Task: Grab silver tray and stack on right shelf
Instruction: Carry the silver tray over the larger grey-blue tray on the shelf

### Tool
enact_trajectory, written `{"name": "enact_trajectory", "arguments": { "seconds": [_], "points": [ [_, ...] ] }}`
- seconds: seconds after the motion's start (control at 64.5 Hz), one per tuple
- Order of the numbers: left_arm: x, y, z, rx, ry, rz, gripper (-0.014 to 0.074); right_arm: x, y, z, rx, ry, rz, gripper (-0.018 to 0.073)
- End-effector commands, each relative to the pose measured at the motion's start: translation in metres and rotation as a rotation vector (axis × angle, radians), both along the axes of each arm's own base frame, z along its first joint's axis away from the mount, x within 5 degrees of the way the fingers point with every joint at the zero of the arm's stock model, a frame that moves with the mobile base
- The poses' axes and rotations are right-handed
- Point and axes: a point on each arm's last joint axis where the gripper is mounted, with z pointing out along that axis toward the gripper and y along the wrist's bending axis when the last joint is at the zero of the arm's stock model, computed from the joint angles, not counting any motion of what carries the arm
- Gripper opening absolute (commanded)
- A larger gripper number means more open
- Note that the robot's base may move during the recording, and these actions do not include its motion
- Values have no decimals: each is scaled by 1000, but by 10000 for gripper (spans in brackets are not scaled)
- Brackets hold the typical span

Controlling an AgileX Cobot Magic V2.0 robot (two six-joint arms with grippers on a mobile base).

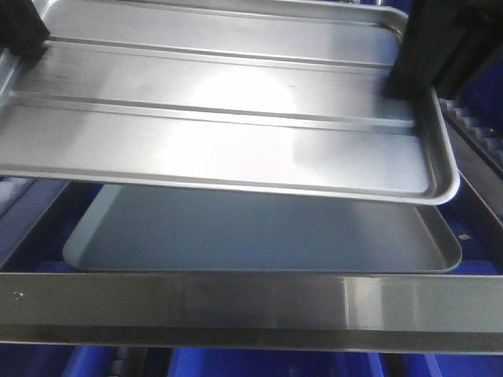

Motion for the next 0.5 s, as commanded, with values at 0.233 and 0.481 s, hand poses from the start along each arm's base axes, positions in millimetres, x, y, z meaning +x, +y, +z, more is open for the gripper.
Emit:
{"name": "enact_trajectory", "arguments": {
  "seconds": [0.233,0.481],
  "points": [
    [-2,1,16,-46,-75,-24,-93,2,-1,16,29,-96,34,56],
    [-1,1,17,-41,-95,-27,-93,4,3,20,76,-136,58,56]
  ]
}}
